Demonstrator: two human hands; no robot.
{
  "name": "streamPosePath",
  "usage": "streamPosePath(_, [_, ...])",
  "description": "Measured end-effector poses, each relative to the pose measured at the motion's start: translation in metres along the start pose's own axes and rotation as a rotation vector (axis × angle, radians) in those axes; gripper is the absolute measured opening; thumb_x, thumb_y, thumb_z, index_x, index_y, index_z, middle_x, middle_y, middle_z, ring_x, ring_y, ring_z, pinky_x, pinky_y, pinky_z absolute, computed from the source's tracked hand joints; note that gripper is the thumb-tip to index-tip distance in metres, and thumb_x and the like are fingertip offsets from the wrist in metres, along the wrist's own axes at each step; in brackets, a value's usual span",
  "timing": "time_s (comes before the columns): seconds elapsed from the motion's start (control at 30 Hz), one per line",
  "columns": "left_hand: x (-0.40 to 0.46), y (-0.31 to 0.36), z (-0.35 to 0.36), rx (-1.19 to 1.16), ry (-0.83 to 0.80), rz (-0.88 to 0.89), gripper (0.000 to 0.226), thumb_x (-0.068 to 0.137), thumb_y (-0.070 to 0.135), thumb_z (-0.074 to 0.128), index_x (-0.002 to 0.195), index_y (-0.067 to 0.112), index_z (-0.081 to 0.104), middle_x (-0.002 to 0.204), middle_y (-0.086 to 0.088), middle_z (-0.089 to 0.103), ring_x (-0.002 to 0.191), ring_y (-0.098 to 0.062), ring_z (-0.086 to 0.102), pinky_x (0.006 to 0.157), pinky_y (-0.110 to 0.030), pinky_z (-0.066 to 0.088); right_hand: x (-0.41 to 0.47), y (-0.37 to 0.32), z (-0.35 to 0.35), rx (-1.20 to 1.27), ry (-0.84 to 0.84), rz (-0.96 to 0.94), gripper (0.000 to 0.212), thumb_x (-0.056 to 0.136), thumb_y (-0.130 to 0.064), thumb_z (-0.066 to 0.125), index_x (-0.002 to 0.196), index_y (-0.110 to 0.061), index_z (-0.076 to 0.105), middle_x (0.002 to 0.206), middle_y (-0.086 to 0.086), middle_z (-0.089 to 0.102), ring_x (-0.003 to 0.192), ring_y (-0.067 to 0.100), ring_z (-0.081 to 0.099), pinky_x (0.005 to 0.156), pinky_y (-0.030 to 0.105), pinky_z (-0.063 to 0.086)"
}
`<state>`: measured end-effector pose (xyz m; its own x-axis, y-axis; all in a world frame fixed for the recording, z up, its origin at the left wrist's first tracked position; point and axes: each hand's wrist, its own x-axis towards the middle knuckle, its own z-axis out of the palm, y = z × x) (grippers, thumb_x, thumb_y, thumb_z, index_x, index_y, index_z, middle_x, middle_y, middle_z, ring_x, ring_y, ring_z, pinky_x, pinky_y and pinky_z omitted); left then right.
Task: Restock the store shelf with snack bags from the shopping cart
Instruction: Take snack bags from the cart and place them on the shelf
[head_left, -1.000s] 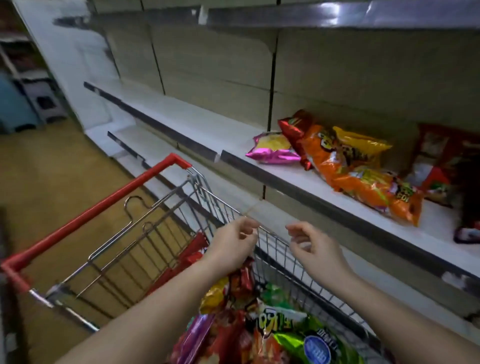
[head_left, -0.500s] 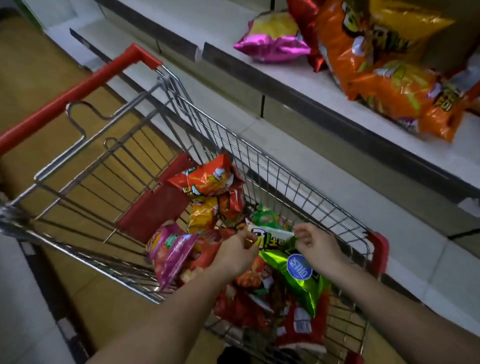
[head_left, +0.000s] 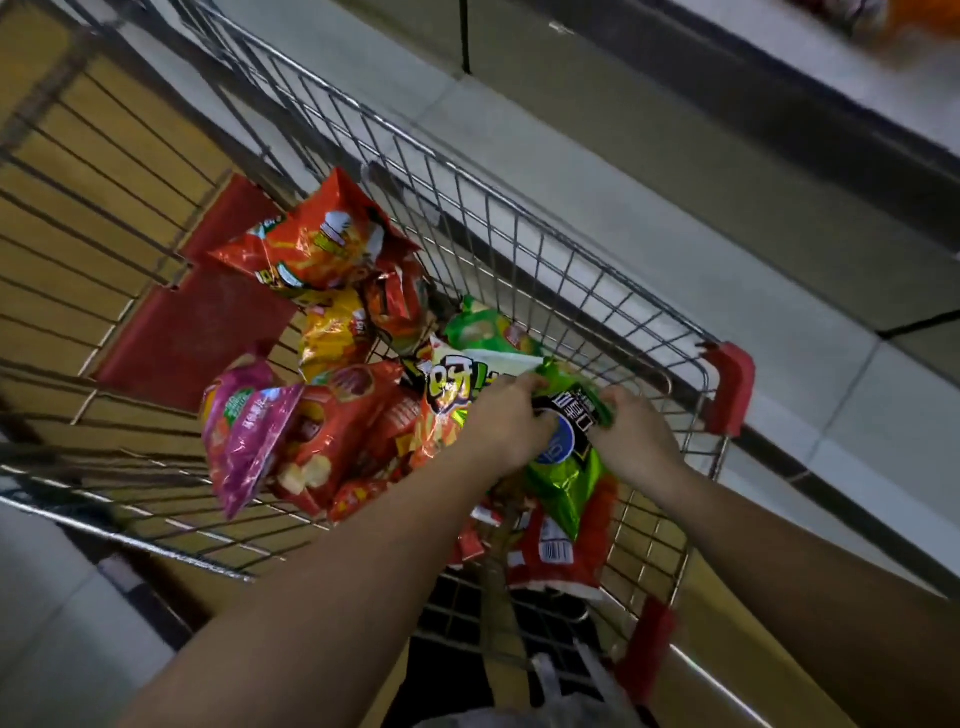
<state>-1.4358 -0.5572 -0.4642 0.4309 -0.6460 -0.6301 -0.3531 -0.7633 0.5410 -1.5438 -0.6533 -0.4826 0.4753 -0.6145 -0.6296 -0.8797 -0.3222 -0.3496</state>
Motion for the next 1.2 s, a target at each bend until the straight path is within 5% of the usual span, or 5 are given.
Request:
streamPosePath(0.37, [0.021, -0.001, 0.018, 0.232, -0.198, -0.216, 0.066, 0.095, 0.055, 0.037, 0.148, 0.017, 0.025, 0.143, -0.017, 0.044, 0.128, -0.035, 0.045, 0.104, -0.043, 0.039, 0.002, 0.021, 0.022, 0.327, -0.035, 0.148, 0.048, 0.092, -0.027, 0.052, 0.137, -0.019, 0.038, 0.124, 0.007, 0.052, 0.071, 0.013, 0.053, 0.051, 0.020, 0.036])
streamPosePath(0.57, [0.023, -0.011, 0.015, 0.121, -0.238, -0.296, 0.082, 0.088, 0.066, 0.043, 0.149, 0.016, 0.023, 0.148, -0.013, 0.040, 0.133, -0.033, 0.041, 0.108, -0.042, 0.035, 0.008, 0.014, 0.026, 0.743, -0.112, 0.352, 0.051, 0.093, -0.024, 0.047, 0.141, -0.022, 0.029, 0.092, 0.002, 0.060, 0.079, 0.022, 0.060, 0.071, 0.035, 0.048])
streamPosePath(0.73, [0.021, -0.016, -0.005, -0.007, -0.254, -0.319, 0.095, 0.068, 0.064, 0.069, 0.141, 0.011, 0.041, 0.142, -0.006, 0.047, 0.126, -0.027, 0.048, 0.105, -0.040, 0.041, 0.002, 0.006, 0.023, 0.762, -0.212, 0.326, 0.041, 0.093, -0.020, 0.047, 0.134, -0.019, 0.039, 0.110, 0.005, 0.060, 0.098, 0.026, 0.061, 0.083, 0.043, 0.054])
streamPosePath(0.93, [0.007, -0.016, -0.033, 0.362, -0.267, -0.176, 0.094, 0.070, 0.060, 0.071, 0.144, 0.012, 0.036, 0.146, -0.007, 0.043, 0.130, -0.026, 0.043, 0.101, -0.034, 0.040, -0.013, -0.004, -0.003, -0.146, -0.182, -0.181, 0.036, 0.091, -0.023, 0.052, 0.125, -0.010, 0.051, 0.117, 0.013, 0.056, 0.096, 0.025, 0.056, 0.076, 0.030, 0.047])
streamPosePath(1.2, [-0.015, 0.018, -0.067, 1.001, -0.099, 0.159, 0.091, 0.070, 0.050, 0.076, 0.139, 0.009, 0.032, 0.132, -0.008, 0.051, 0.126, -0.027, 0.043, 0.104, -0.043, 0.032, -0.008, -0.054, -0.029, -0.454, -0.213, -0.683, 0.111, 0.071, -0.039, 0.077, 0.149, -0.011, 0.003, 0.158, 0.007, 0.004, 0.145, 0.021, 0.002, 0.119, 0.033, 0.006])
